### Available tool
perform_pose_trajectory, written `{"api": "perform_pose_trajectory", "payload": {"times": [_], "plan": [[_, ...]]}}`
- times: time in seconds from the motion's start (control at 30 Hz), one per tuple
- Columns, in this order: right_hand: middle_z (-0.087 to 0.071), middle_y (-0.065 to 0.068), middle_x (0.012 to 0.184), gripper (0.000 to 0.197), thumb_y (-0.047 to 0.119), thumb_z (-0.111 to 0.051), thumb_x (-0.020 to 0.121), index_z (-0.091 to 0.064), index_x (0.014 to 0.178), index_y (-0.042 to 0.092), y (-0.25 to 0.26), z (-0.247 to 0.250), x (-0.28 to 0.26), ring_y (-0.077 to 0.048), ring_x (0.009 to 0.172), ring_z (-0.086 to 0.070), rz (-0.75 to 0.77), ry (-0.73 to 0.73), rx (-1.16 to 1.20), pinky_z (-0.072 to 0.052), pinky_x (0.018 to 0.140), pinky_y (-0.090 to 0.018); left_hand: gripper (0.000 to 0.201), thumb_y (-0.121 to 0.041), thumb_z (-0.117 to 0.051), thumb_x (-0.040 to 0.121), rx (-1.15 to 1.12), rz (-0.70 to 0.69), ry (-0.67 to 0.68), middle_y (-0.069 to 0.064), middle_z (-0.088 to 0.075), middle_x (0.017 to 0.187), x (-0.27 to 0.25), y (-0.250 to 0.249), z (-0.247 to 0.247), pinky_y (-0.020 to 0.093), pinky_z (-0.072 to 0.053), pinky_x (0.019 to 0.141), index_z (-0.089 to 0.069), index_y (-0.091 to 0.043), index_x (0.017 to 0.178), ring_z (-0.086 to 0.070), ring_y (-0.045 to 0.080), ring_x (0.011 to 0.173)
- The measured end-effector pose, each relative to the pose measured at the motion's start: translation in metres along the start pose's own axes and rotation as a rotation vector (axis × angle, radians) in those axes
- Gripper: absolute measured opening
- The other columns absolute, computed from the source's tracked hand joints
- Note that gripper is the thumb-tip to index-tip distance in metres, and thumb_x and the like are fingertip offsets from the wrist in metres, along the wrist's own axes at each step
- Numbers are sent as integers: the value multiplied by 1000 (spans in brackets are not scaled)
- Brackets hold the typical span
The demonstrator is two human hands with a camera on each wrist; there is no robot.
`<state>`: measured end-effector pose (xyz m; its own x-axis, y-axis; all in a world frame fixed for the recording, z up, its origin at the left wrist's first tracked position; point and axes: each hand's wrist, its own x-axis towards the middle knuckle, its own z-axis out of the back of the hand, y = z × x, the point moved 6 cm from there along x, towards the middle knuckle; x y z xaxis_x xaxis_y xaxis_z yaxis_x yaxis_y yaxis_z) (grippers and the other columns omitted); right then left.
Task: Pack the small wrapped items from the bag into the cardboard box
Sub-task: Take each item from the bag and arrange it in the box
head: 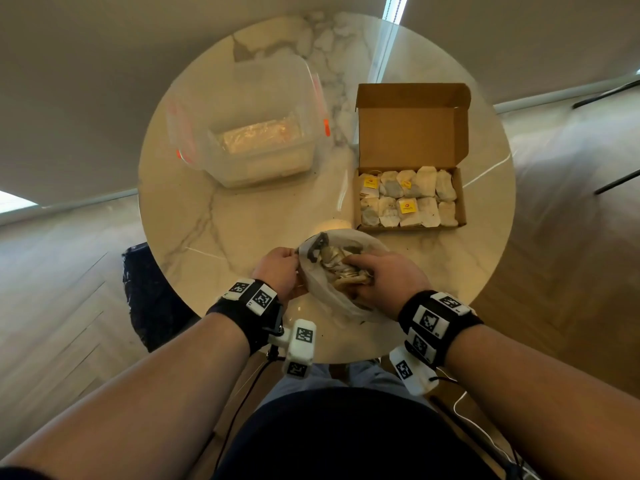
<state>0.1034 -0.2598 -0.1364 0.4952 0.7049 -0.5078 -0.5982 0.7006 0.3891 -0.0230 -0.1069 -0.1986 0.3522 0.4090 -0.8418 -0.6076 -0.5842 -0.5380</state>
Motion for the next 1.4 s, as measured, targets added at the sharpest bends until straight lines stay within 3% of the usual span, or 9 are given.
{"api": "perform_pose_trajectory", "payload": {"times": [0.1, 0.27, 0.4, 0.53, 0.77, 0.9, 1.07, 1.2, 1.4], "plan": [[-68, 7, 133, 52, 42, -75, 89, -63, 139, 42, -4, 4, -3, -18, 119, -60, -35, -23, 138, -45, 99, -27, 13, -11, -53, 102, 69, -34, -5, 25, -72, 109, 0, -8, 3, 47, -64, 75, -64, -11, 95, -71, 39, 97], [-68, 13, 125, 46, 30, -89, 79, -73, 120, 43, -17, 7, -7, -7, 113, -62, -89, -56, 525, -46, 88, -12, 10, -21, -59, 90, 203, -126, 4, 21, -67, 89, 3, -20, 14, 69, -58, 87, -61, -15, 82, -65, 33, 84], [-62, 22, 136, 41, 34, -92, 75, -74, 109, 49, -15, 17, -12, -2, 121, -59, -36, -8, 573, -46, 106, -29, 17, -12, -68, 82, 252, -196, -10, 10, -69, 101, 3, -31, 28, 62, -58, 93, -62, -18, 97, -68, 35, 94], [-77, 13, 104, 41, 34, -92, 76, -74, 112, 44, -19, 24, -15, -8, 99, -72, -80, 50, 674, -59, 96, -41, 29, -9, -64, 89, 401, -366, -100, 5, -66, 117, -17, -59, 37, 33, -51, 79, -61, -26, 113, -63, 23, 98], [-77, -6, 106, 46, 20, -89, 77, -72, 120, 19, -13, 34, -13, -20, 95, -74, -121, 100, 903, -62, 91, -43, 29, -31, -63, 86, 453, -648, 104, -13, -69, 121, -58, -98, 6, 33, -53, 96, -68, -42, 113, -65, 8, 112], [-76, -17, 109, 54, 20, -81, 72, -66, 121, 5, -4, 51, -16, -32, 96, -74, -124, 135, 1191, -64, 79, -40, 35, -52, -53, 89, 362, -554, 349, -6, -77, 113, -67, -103, -24, 50, -54, 104, -75, -33, 109, -70, 19, 112], [-70, -11, 98, 54, 29, -84, 70, -69, 115, 3, 9, 91, -19, -18, 80, -66, -16, 82, 1203, -52, 64, -27, 83, -73, -72, 76, 8, -166, 682, 19, -68, 135, -75, -86, -49, 57, -53, 105, -64, -17, 137, -63, 39, 128], [-77, -1, 98, 27, 25, -83, 85, -75, 108, 15, 11, 108, -21, -16, 92, -74, -18, 9, 980, -58, 83, -29, 74, -43, -79, 84, -101, -113, 893, 21, -62, 144, -96, -86, -67, 53, -55, 104, -54, -19, 149, -62, 45, 130], [-59, 15, 121, 51, 54, -86, 76, -70, 120, 34, 9, 122, -18, -4, 102, -59, 24, -221, 559, -51, 89, -26, 58, -10, -65, 90, -358, -157, 769, 27, -64, 138, -90, -97, -72, 45, -63, 86, -54, -8, 147, -68, 40, 117]]}}
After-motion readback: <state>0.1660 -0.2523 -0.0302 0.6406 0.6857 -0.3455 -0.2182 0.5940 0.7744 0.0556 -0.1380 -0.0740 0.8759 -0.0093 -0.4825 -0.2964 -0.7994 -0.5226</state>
